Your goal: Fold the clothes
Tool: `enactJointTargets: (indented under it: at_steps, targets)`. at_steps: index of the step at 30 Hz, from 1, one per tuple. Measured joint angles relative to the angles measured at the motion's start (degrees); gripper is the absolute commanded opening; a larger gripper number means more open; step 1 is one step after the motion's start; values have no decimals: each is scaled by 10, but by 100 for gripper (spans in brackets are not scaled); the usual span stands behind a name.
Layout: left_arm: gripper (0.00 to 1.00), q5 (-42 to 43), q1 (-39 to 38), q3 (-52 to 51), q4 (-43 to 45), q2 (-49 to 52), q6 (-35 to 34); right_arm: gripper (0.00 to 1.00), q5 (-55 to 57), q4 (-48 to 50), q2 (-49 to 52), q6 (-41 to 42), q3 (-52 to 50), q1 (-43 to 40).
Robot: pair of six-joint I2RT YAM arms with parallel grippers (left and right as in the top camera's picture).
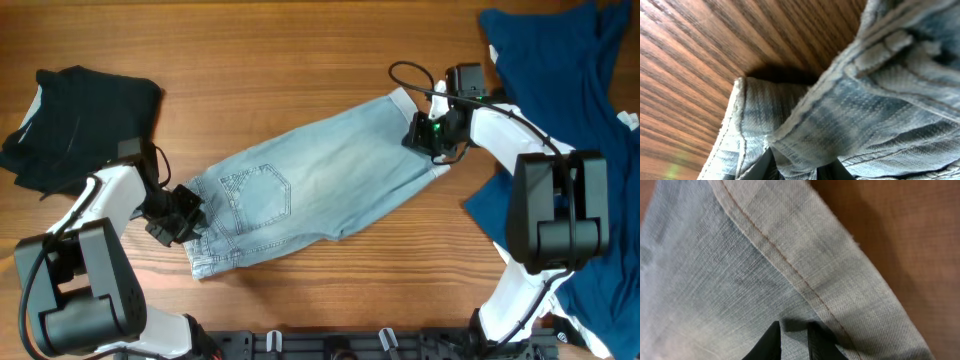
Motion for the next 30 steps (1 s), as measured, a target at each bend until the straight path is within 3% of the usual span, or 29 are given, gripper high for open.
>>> enactJointTargets:
  at_steps: [6,11,12,13,14,16,24,26,30]
  targets:
    - [32,12,0,2,6,2,-8,26,-10,31,6,38,0,-4]
    - [32,36,-23,6,61,2,-10,18,-6,-6,6,61,7,-43]
    - [32,53,-33,5,128,2,-10,18,-4,-16,6,70,9,-58]
    - [33,60,-42,-7,303,4,-10,18,-2,-23,6,80,10,-71]
    - [33,36,-59,-2,584,58,-5,18,-1,-32,5,87,12,-99]
    - [33,15,-61,-3,635,75,-3,19,5,-42,4,93,13,-119]
    - [30,30,-61,10,592,75,15,27,33,-52,-29,74,5,-127]
    - [23,38,-61,19,540,74,24,28,16,-46,-50,47,3,-126]
    - [31,42,-61,23,384,47,85,31,-38,-39,-86,-26,21,-82]
